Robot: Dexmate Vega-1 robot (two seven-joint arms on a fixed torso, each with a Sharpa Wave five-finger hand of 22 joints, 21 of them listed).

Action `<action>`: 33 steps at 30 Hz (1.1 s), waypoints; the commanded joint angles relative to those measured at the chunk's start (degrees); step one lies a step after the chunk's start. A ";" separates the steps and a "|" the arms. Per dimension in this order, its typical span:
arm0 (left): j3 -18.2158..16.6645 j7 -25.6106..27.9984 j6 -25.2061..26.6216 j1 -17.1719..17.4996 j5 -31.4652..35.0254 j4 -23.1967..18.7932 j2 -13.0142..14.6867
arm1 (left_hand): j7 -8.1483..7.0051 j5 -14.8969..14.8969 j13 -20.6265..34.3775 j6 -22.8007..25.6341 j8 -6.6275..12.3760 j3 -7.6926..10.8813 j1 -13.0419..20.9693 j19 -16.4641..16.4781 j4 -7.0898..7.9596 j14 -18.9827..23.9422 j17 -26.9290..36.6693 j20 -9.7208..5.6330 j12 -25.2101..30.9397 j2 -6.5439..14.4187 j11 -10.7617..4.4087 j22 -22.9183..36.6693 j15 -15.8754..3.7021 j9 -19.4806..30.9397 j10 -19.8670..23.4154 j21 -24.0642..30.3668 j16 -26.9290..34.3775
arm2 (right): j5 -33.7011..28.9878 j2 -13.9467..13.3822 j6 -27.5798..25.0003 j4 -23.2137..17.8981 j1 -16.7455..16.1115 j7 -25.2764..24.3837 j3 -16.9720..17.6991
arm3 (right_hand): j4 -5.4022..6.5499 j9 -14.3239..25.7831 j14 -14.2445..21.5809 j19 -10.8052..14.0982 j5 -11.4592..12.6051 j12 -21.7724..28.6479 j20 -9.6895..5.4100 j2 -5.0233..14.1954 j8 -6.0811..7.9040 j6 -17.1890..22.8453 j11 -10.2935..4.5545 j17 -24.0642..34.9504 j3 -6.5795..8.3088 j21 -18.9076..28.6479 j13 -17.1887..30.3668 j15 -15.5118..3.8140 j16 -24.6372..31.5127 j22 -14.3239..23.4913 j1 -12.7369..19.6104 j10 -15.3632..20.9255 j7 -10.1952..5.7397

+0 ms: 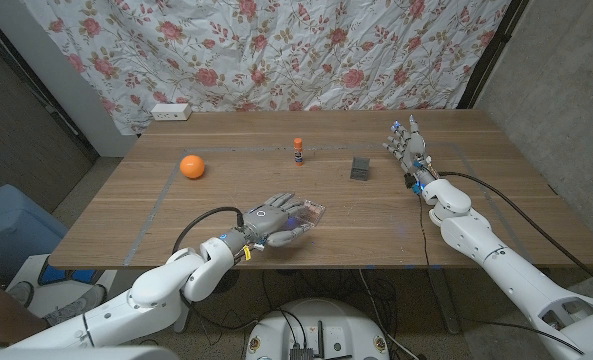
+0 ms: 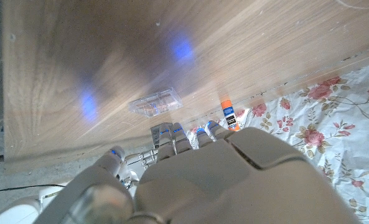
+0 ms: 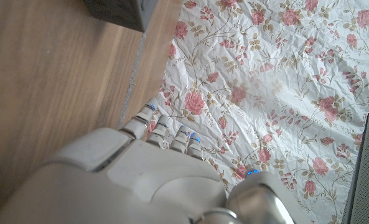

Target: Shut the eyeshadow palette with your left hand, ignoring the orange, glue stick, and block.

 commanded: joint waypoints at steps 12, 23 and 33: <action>-10.55 14.02 -9.78 3.47 -25.13 6.42 -4.69 | 0.03 0.54 -0.01 2.13 0.42 -0.21 0.26 -7.80 -0.32 1.50 -0.14 -0.43 0.51 7.34 0.03 0.11 -1.46 0.08 1.33 1.14 0.86 | -0.02 0.05 0.06 0.16 0.08 0.05 -0.02 | 0.29 0.29 -0.23 0.22 0.19 0.32 -0.03 5.65 0.30 0.02 -0.21 0.26 -0.04 0.35 0.11 -6.83 0.15 0.16 -0.02 0.14 -0.48; -12.14 15.06 -19.09 -0.37 -34.73 14.12 -7.96 | -0.03 0.82 -0.03 3.35 0.23 0.96 1.00 -3.60 -1.04 4.48 -0.51 -0.69 0.52 7.22 0.10 -0.13 -2.77 0.00 2.11 2.11 0.90 | 0.09 -0.03 0.05 0.20 0.11 0.40 -0.04 | 0.29 0.29 -0.23 0.23 0.19 0.29 0.00 5.66 0.28 -0.03 -0.25 0.26 -0.04 0.35 0.11 -6.85 0.15 0.16 -0.02 0.09 -0.50; -11.91 12.83 -26.09 -5.44 -43.47 22.09 -12.47 | 0.14 1.00 -0.04 4.27 0.09 2.60 1.69 1.27 -1.81 7.43 -0.75 -0.55 0.48 6.87 0.40 -0.31 -3.25 -0.04 2.66 3.00 0.65 | 0.09 -0.03 0.05 0.19 0.10 0.39 -0.04 | 0.29 0.29 -0.23 0.24 0.19 0.29 0.00 5.65 0.29 -0.01 -0.32 0.26 -0.04 0.35 0.11 -6.93 0.15 0.16 -0.02 0.07 -0.48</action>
